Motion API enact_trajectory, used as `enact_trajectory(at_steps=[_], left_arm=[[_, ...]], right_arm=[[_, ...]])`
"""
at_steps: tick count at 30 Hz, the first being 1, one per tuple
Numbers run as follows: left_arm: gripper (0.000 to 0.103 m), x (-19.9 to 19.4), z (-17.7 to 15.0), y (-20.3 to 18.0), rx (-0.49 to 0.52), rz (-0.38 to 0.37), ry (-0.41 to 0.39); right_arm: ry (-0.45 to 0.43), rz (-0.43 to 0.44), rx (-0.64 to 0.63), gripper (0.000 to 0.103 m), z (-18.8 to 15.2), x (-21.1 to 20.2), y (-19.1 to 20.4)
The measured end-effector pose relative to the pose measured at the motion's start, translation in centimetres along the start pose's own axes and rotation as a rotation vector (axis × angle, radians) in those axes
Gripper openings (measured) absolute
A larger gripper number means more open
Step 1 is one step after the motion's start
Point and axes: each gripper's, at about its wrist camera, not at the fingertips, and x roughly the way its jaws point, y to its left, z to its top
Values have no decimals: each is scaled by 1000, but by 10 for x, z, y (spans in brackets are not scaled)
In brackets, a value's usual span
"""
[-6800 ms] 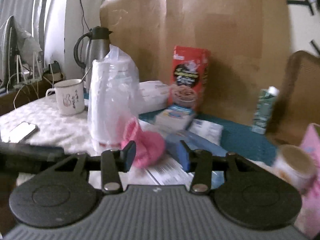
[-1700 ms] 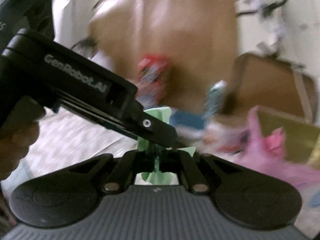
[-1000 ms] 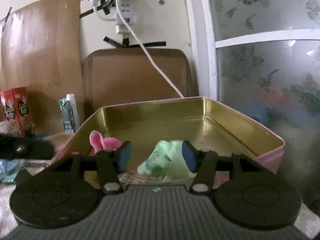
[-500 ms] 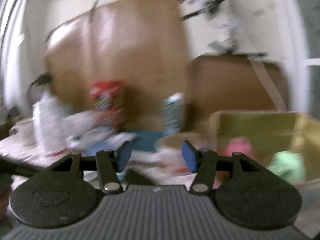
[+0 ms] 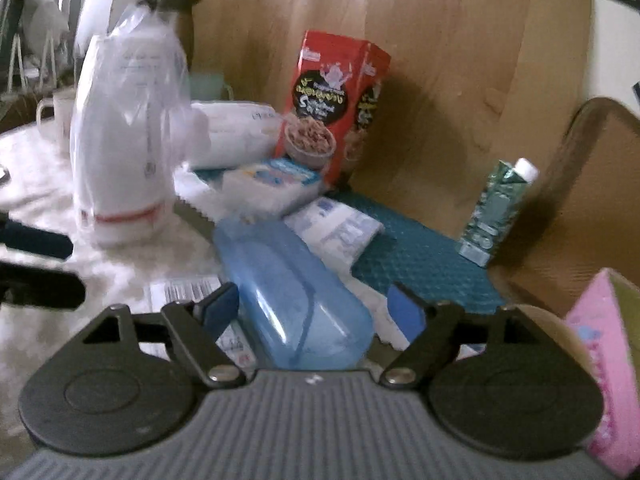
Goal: Organize soft objects
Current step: 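Grasp the blue plastic case with the right gripper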
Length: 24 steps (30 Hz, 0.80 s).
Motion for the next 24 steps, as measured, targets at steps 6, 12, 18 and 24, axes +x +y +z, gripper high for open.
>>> enact_trajectory(at_steps=[6, 12, 18, 24], left_arm=[[79, 0, 0, 3, -17, -7, 3], [81, -1, 0, 3, -25, 3, 3], [85, 0, 1, 6, -30, -9, 15], [85, 4, 1, 4, -29, -11, 51]], right_arm=[[37, 17, 84, 63, 4, -3, 0], [-34, -26, 193, 57, -5, -50, -12], [-39, 53, 257, 57, -49, -118, -15], [24, 123, 219, 57, -98, -152, 2]])
